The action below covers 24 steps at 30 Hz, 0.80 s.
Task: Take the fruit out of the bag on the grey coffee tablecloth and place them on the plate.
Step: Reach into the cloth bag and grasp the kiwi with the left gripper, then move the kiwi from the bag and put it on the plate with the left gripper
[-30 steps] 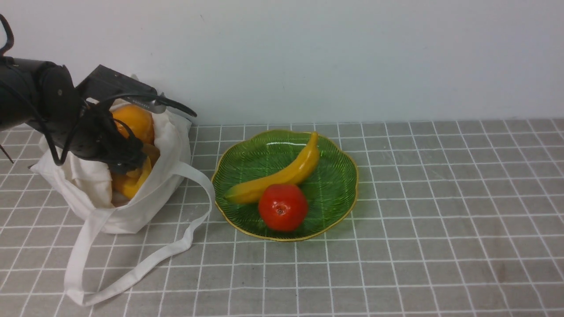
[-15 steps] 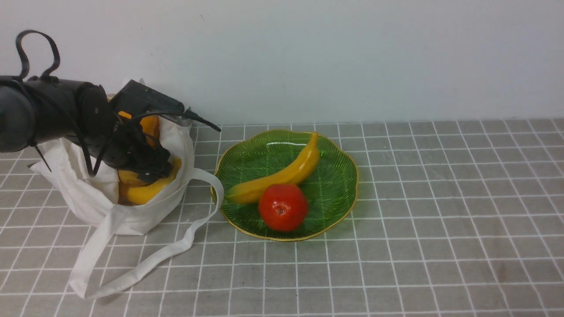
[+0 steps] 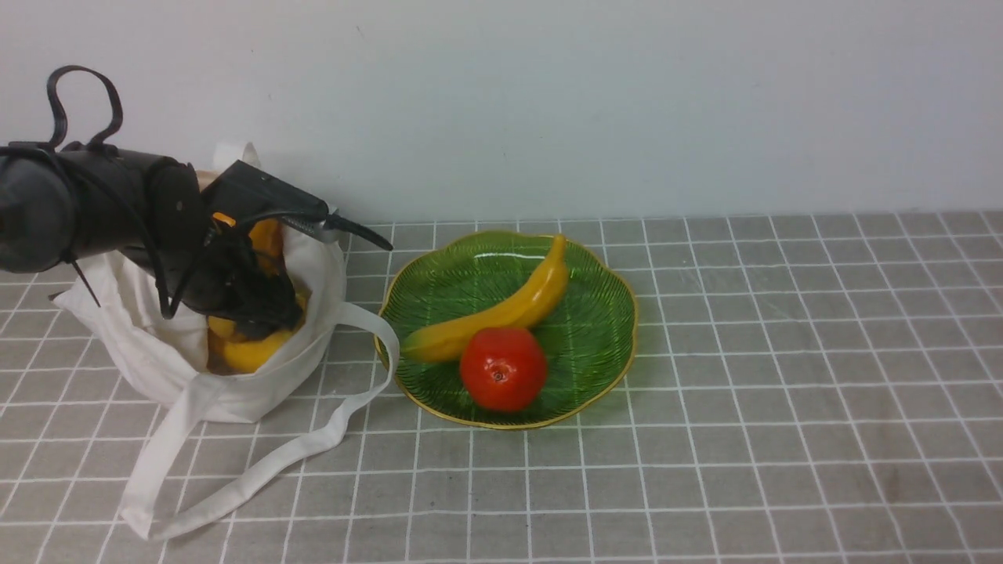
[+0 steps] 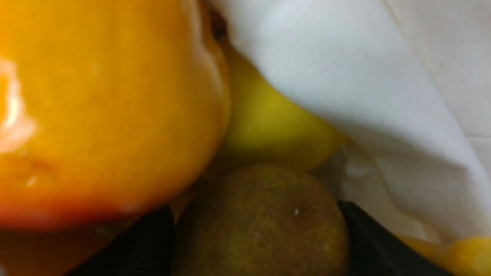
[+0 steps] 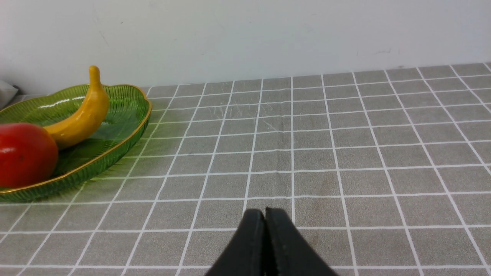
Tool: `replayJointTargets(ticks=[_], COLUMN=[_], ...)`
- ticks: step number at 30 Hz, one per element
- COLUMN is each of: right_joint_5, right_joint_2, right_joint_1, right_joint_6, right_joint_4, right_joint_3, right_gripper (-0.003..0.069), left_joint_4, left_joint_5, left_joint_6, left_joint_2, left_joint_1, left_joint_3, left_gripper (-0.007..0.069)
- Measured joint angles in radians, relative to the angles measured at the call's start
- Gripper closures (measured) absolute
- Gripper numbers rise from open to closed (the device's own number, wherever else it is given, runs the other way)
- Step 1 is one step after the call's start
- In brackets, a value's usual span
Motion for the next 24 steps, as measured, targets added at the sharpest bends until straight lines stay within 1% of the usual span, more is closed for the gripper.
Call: replayJointTargets(ticks=[2, 3, 4, 5, 6, 8, 10, 12, 13, 14, 15, 16, 19, 21, 24], right_joint_5=[0.000, 0.000, 0.000, 0.000, 0.000, 0.000, 0.000, 0.000, 0.000, 0.000, 0.000, 0.000, 0.000, 0.000, 0.000], right_joint_2=[0.000, 0.000, 0.000, 0.000, 0.000, 0.000, 0.000, 0.000, 0.000, 0.000, 0.000, 0.000, 0.000, 0.000, 0.000], right_joint_1=[0.000, 0.000, 0.000, 0.000, 0.000, 0.000, 0.000, 0.000, 0.000, 0.000, 0.000, 0.000, 0.000, 0.000, 0.000], right_joint_6=[0.000, 0.000, 0.000, 0.000, 0.000, 0.000, 0.000, 0.000, 0.000, 0.000, 0.000, 0.000, 0.000, 0.000, 0.000], right_joint_4=[0.000, 0.000, 0.000, 0.000, 0.000, 0.000, 0.000, 0.000, 0.000, 0.000, 0.000, 0.000, 0.000, 0.000, 0.000], right_joint_3=[0.000, 0.000, 0.000, 0.000, 0.000, 0.000, 0.000, 0.000, 0.000, 0.000, 0.000, 0.000, 0.000, 0.000, 0.000], right_gripper=[0.0671, 0.0671, 0.0671, 0.0671, 0.0671, 0.0671, 0.0671, 0.0671, 0.0671, 0.0671, 0.0671, 0.0671, 0.0671, 0.0671, 0.0671], left_joint_4=[-0.007, -0.009, -0.028, -0.028, -0.065, -0.157, -0.256, -0.383, -0.393, -0.439, -0.482, -0.498, -0.516, -0.532, -0.564], left_joint_5=[0.067, 0.067, 0.124, 0.130, 0.165, 0.194, 0.186, 0.142, 0.129, 0.095, 0.056, 0.027, -0.048, -0.099, -0.146], left_joint_6=[-0.025, -0.028, -0.063, -0.063, -0.101, -0.135, -0.133, -0.094, -0.080, -0.041, 0.027, 0.077, 0.168, 0.181, 0.162], left_joint_2=[-0.031, -0.031, -0.071, -0.076, -0.115, -0.184, -0.238, -0.279, -0.283, -0.285, -0.279, -0.266, -0.204, -0.137, -0.050], left_joint_1=[-0.001, -0.001, -0.001, -0.002, -0.002, -0.009, -0.031, -0.080, -0.085, -0.112, -0.151, -0.175, -0.216, -0.233, -0.238], left_joint_3=[-0.015, -0.015, -0.034, -0.036, -0.052, -0.077, -0.092, -0.099, -0.099, -0.100, -0.101, -0.101, -0.101, -0.101, -0.101], left_gripper=[0.0160, 0.0160, 0.0160, 0.0160, 0.0160, 0.0160, 0.0160, 0.0160, 0.0160, 0.0160, 0.0160, 0.0160, 0.0160, 0.0160, 0.0160])
